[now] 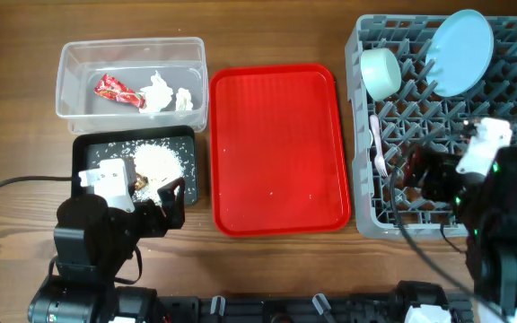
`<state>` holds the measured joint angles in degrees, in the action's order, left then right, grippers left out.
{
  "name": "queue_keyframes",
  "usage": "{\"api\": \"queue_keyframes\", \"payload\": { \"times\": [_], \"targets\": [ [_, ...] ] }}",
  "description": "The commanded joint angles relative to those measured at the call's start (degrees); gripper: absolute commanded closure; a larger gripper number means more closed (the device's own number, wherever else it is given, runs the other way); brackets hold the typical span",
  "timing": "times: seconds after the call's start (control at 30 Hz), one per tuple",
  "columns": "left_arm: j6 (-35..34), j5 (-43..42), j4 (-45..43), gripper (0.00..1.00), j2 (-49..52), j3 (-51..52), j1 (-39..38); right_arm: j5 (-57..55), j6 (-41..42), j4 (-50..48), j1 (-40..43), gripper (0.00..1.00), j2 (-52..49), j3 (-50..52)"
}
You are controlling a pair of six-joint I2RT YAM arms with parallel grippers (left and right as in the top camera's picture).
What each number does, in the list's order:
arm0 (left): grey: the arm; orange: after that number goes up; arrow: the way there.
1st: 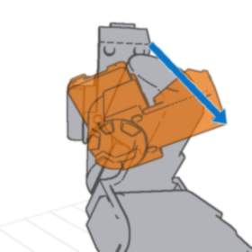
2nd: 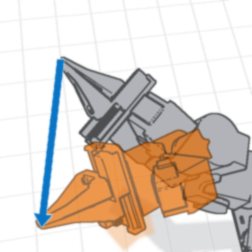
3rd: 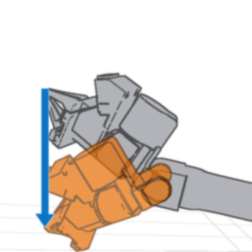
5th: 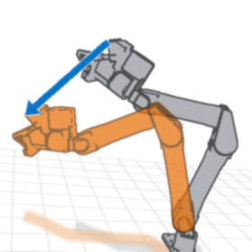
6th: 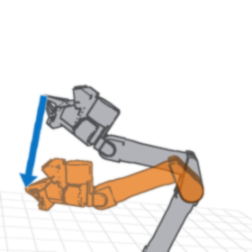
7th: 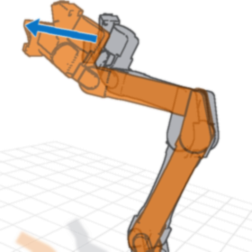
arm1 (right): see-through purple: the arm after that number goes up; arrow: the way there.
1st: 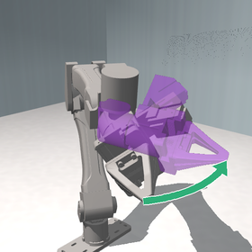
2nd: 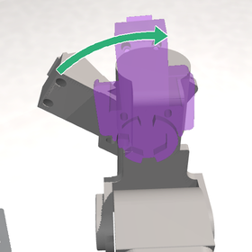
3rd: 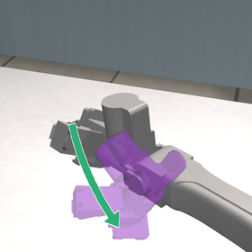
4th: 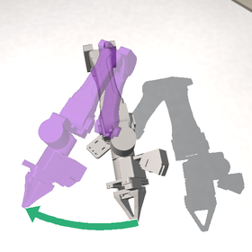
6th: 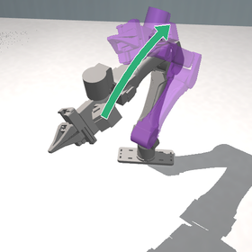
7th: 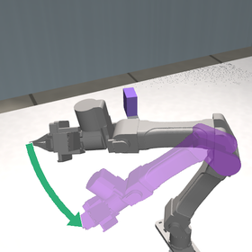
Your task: Sort waste into correct bins and load items into the dishwasher rack
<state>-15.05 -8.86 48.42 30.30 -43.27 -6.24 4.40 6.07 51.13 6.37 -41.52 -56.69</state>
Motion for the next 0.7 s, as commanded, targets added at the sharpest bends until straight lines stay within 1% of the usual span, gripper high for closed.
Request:
{"api": "queue_keyframes", "payload": {
  "times": [0.0,0.07,0.13,0.2,0.3,0.67],
  "targets": [
    [1.36,0.57,-0.13,0.00,-0.20,0.55,0.20,-0.96,0.74,-0.09,-0.96,0.00,4.96,0.09],
    [1.36,0.57,-0.13,0.00,-0.20,0.55,0.20,-2.14,-1.75,-0.09,-1.11,0.00,7.19,0.15],
    [1.36,0.57,-0.13,0.00,-0.20,0.55,0.20,-1.55,-1.49,-0.39,-1.36,0.00,9.18,0.26],
    [1.36,0.57,-0.13,0.00,-0.20,0.55,0.20,-0.39,-1.53,-3.78,-2.34,0.00,11.93,1.79],
    [1.36,0.57,-0.13,0.00,-0.20,0.55,0.20,0.11,-1.57,-11.45,-4.00,0.00,16.20,6.78],
    [1.36,0.57,-0.13,0.00,-0.20,0.55,0.20,2.03,-1.11,-48.24,-7.23,0.00,33.20,34.71]
  ]
}}
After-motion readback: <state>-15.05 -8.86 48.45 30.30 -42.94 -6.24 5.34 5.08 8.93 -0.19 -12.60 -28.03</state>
